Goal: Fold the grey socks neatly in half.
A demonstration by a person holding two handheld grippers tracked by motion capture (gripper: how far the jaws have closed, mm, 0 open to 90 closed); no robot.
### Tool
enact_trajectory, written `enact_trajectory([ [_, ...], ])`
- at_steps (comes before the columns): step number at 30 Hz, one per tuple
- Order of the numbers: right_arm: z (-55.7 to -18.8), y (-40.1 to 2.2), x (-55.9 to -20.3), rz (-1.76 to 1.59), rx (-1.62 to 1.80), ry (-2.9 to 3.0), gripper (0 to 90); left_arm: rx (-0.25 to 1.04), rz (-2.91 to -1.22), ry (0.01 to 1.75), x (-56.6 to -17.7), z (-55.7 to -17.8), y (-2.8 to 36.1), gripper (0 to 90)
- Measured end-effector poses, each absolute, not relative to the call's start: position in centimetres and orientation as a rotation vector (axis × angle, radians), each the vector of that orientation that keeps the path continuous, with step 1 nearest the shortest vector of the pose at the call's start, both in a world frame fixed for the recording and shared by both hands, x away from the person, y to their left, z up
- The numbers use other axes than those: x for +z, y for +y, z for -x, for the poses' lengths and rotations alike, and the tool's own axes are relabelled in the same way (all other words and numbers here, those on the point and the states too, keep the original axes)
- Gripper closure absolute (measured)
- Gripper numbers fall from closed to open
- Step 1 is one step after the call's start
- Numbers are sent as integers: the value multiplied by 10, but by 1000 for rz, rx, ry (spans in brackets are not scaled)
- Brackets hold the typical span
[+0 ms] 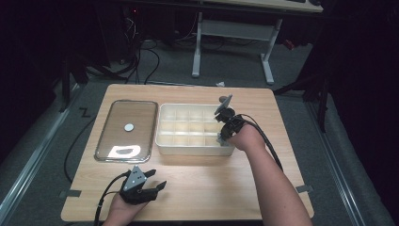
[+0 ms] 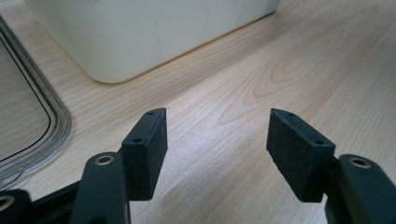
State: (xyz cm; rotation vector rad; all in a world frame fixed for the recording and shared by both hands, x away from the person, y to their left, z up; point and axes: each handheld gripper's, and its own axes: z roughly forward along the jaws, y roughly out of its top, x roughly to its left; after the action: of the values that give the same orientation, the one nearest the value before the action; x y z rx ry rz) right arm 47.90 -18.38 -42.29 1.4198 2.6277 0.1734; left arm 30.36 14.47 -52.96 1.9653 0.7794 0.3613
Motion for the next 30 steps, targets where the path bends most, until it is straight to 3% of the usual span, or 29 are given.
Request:
enact_trajectory([
  [12,-488,-182,-436,-1472,151,2646,853,363,-1964,779,-530,-304,144,388],
  [30,-498,-186,-466,-1620,47,2656,882,365,-1973,776,-531,-302,143,388],
])
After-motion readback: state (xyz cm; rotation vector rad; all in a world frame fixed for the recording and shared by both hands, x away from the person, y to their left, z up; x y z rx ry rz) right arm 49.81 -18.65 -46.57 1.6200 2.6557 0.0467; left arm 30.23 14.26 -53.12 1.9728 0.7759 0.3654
